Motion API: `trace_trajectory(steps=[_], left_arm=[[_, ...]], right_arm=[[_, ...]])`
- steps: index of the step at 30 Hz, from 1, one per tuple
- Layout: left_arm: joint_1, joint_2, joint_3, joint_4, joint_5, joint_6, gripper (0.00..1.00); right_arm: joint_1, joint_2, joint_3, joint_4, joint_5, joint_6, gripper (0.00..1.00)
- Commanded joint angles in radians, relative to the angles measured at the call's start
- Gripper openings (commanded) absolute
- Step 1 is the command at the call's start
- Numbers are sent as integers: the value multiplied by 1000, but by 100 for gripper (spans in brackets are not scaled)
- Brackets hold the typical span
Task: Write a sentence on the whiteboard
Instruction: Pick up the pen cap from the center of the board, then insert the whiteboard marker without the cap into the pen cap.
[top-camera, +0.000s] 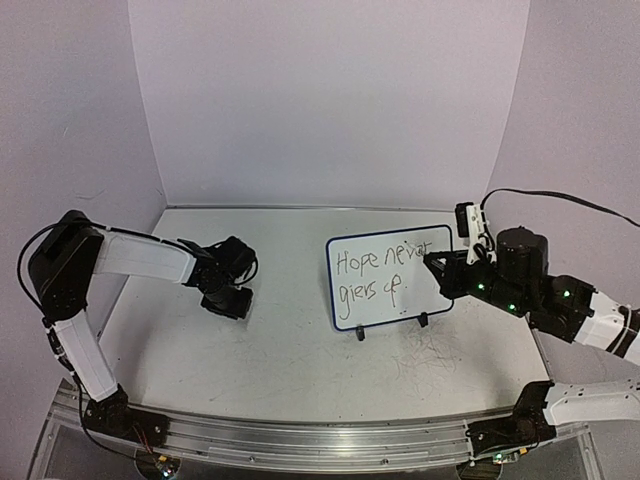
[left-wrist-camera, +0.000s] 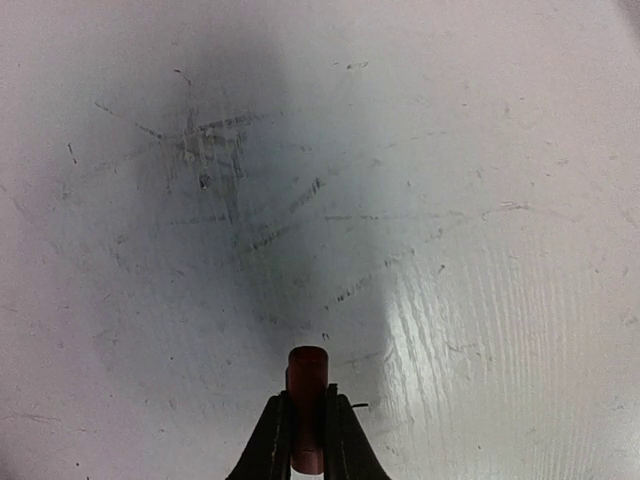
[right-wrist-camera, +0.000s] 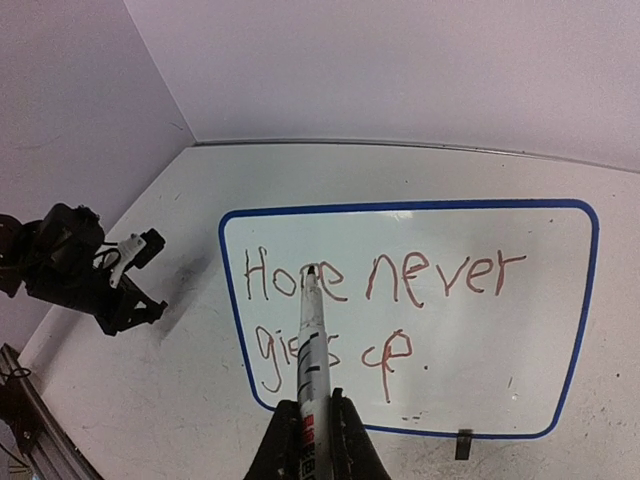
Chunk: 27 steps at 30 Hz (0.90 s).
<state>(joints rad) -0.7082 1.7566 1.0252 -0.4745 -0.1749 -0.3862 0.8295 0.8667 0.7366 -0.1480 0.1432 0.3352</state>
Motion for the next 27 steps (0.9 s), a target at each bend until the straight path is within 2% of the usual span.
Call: trace_trajectory(steps=[1,4,7,12,18,27], left_arm=[[-11,-195,-26,0,51,85,4],[-75,-346,-65,41,111,164,4],[-209,-500,-115,131,135,269,2],[-256,-640,-191,224,178,381,0],[-301,-697,-227,266,239,506,0],[-348,-713,-234,261,227,598,0]], right_arm=[[-3,39,75,23,-91,-33,0],[-3,82,120,10,-273,-46,0],[-3,186,195,-14,-514,-63,0],[0,373,304,-64,-820,-74,0],[48,492,417,-65,-889,-71,0],[82,638,538,-91,-894,-63,0]])
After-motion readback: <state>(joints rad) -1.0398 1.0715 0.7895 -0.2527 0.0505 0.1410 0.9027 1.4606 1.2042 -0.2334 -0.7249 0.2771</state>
